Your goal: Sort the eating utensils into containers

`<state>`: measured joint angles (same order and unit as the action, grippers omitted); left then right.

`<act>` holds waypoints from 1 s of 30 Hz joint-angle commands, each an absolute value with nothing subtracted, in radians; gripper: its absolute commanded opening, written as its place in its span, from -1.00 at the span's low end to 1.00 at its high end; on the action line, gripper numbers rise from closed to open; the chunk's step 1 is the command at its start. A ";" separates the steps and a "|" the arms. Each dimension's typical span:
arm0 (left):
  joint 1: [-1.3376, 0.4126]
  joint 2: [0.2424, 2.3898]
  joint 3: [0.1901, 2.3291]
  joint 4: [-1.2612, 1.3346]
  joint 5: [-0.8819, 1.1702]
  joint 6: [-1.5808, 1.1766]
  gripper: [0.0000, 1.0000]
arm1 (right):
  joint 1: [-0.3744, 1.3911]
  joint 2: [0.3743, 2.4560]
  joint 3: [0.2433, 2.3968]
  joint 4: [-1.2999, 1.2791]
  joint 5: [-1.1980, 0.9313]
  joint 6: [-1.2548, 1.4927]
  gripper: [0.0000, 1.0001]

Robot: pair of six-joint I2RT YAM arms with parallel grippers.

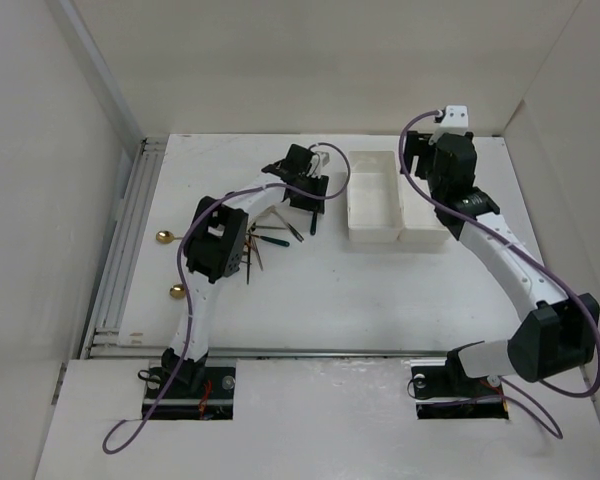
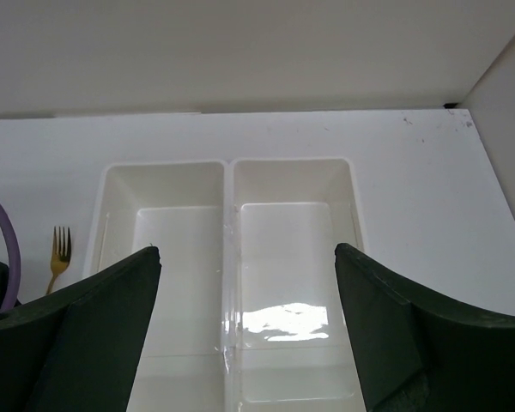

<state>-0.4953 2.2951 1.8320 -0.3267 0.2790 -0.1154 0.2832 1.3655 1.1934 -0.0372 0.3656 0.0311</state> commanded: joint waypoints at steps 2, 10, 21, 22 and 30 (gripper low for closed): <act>-0.511 2.295 1.829 -0.402 0.186 -0.138 -0.26 | 0.298 1.310 1.193 -0.055 0.416 0.048 0.74; -0.531 2.327 1.829 -0.482 0.175 -0.129 -0.60 | 0.317 1.252 1.184 -0.086 0.469 0.048 0.74; -0.531 2.382 1.841 -0.545 0.196 -0.100 -1.00 | 0.347 1.212 1.175 -0.126 0.523 0.048 0.74; -0.519 2.382 1.841 -0.535 0.210 -0.100 -1.00 | 0.347 1.212 1.175 -0.126 0.523 0.048 0.74; -0.422 2.280 1.914 -0.457 0.288 -0.149 -1.00 | 0.394 1.212 1.196 -0.146 0.463 0.048 0.74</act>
